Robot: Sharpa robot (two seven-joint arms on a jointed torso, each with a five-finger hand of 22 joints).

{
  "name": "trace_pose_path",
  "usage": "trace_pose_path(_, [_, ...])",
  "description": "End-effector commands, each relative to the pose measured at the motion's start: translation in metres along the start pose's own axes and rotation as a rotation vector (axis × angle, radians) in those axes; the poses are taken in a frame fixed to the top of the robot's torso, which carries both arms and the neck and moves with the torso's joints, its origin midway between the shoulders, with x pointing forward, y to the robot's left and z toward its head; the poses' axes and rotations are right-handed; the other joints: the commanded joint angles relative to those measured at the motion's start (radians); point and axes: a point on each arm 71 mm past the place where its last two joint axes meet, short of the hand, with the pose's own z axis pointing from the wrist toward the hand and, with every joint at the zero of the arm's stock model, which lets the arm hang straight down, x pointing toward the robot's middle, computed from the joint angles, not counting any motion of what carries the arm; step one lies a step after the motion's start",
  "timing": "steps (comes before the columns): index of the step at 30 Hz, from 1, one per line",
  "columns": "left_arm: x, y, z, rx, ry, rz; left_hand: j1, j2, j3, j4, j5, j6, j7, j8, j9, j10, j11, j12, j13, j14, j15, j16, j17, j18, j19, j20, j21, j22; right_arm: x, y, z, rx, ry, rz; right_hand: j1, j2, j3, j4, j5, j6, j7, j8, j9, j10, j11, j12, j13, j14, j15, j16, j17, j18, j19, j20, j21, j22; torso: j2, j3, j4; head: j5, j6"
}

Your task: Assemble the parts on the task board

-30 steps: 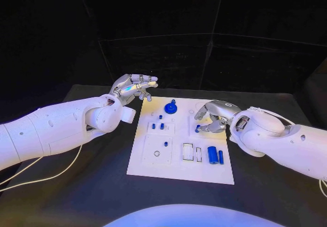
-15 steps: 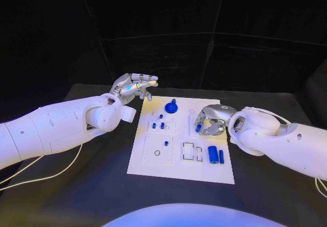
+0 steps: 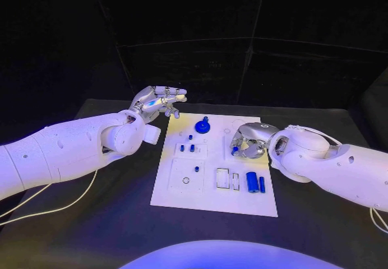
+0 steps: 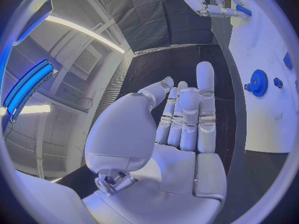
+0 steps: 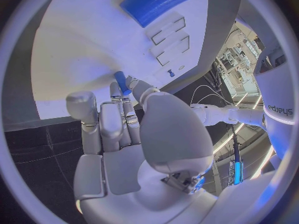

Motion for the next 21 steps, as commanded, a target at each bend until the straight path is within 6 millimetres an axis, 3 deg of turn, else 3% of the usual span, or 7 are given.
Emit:
trace_pose_path(1, [0.001,-0.001,0.000,0.005,0.012,-0.006,-0.005,0.006,-0.004,0.000,0.002,-0.002,0.006,0.003,-0.001,-0.003,0.004,0.003,0.001,-0.004,0.000,-0.002,-0.001,0.013,-0.007,-0.001,-0.007,-0.001,-0.005,0.000,0.001,0.000,-0.049,0.017,0.002,0.015,0.017,0.002,-0.009,0.018,-0.001,0.007,0.002,0.017,-0.003,-0.007,0.000,0.019,-0.011,0.007,0.004,-0.014,0.008,-0.004,0.009,0.005,0.000,-0.0004,0.0005,0.001,0.000])
trace_pose_path(4, [0.001,-0.001,0.000,0.004,0.011,-0.006,-0.005,0.006,-0.004,0.000,0.002,-0.002,0.006,0.003,-0.001,-0.003,0.004,0.003,0.001,-0.004,0.000,-0.002,-0.001,0.013,-0.007,-0.001,-0.007,-0.001,-0.007,-0.001,0.001,0.007,-0.081,0.024,0.014,0.031,0.044,0.002,-0.050,0.039,-0.005,0.015,0.004,0.039,-0.008,-0.010,0.001,0.021,-0.016,0.013,0.010,-0.016,0.012,-0.008,0.016,0.017,0.000,-0.0008,0.0003,0.001,-0.001])
trace_pose_path(8, [0.001,-0.001,0.000,0.004,0.011,-0.006,-0.005,0.006,-0.004,0.000,0.002,-0.002,0.006,0.003,-0.001,-0.003,0.004,0.003,0.001,-0.004,0.000,-0.002,-0.001,0.013,-0.007,-0.001,-0.007,-0.001,-0.009,-0.002,-0.002,0.010,-0.109,0.043,0.023,0.036,0.073,-0.001,-0.066,0.052,-0.005,0.020,0.004,0.056,-0.010,-0.018,0.001,0.022,-0.018,0.019,0.016,-0.018,0.019,-0.012,0.027,0.034,-0.001,-0.0004,0.0002,0.002,-0.002])
trace_pose_path(14, [-0.001,-0.001,0.000,0.003,0.007,-0.004,-0.006,0.006,-0.005,0.001,0.002,-0.003,0.006,0.003,-0.001,-0.004,0.004,0.004,0.001,-0.004,0.000,-0.002,0.000,0.013,-0.007,-0.001,-0.008,-0.001,-0.013,-0.002,-0.012,0.007,-0.121,0.122,0.032,0.030,0.099,-0.011,-0.066,0.050,0.000,0.016,0.001,0.059,-0.008,-0.031,0.001,0.022,-0.017,0.022,0.018,-0.020,0.020,-0.012,0.031,0.039,-0.002,0.0033,-0.0006,0.004,0.000])
trace_pose_path(17, [-0.003,0.000,0.000,0.002,0.004,-0.003,-0.006,0.006,-0.005,0.001,0.002,-0.003,0.006,0.003,-0.001,-0.004,0.004,0.004,0.001,-0.004,0.000,-0.002,0.000,0.013,-0.007,-0.001,-0.008,-0.001,-0.019,0.004,-0.016,-0.011,-0.139,0.163,0.030,0.018,0.104,-0.016,-0.062,0.050,0.001,0.015,0.001,0.061,-0.006,-0.036,0.001,0.022,-0.016,0.023,0.017,-0.020,0.020,-0.011,0.033,0.040,-0.003,0.0019,-0.0034,0.005,0.002])
trace_pose_path(19, [-0.003,0.000,0.001,0.002,0.002,-0.002,-0.006,0.006,-0.005,0.001,0.002,-0.003,0.006,0.003,-0.001,-0.004,0.004,0.004,0.001,-0.004,0.000,-0.002,0.000,0.013,-0.007,-0.001,-0.008,-0.001,-0.022,0.010,-0.018,-0.031,-0.147,0.190,0.029,0.013,0.106,-0.018,-0.059,0.050,0.002,0.015,0.000,0.062,-0.006,-0.039,0.001,0.022,-0.015,0.025,0.019,-0.020,0.020,-0.011,0.034,0.042,-0.002,0.0002,-0.0020,0.003,0.005])
trace_pose_path(21, [-0.004,0.000,0.001,0.002,0.001,-0.001,-0.008,0.006,-0.007,0.002,0.002,-0.004,0.007,0.003,-0.001,-0.005,0.005,0.004,0.001,-0.004,0.000,-0.002,-0.001,0.013,-0.007,0.000,-0.008,-0.002,-0.023,0.020,-0.020,-0.063,-0.150,0.213,0.027,0.008,0.107,-0.019,-0.056,0.049,0.003,0.014,0.000,0.062,-0.005,-0.041,0.001,0.022,-0.015,0.026,0.021,-0.020,0.020,-0.011,0.035,0.044,-0.002,0.0010,-0.0008,0.004,0.007])
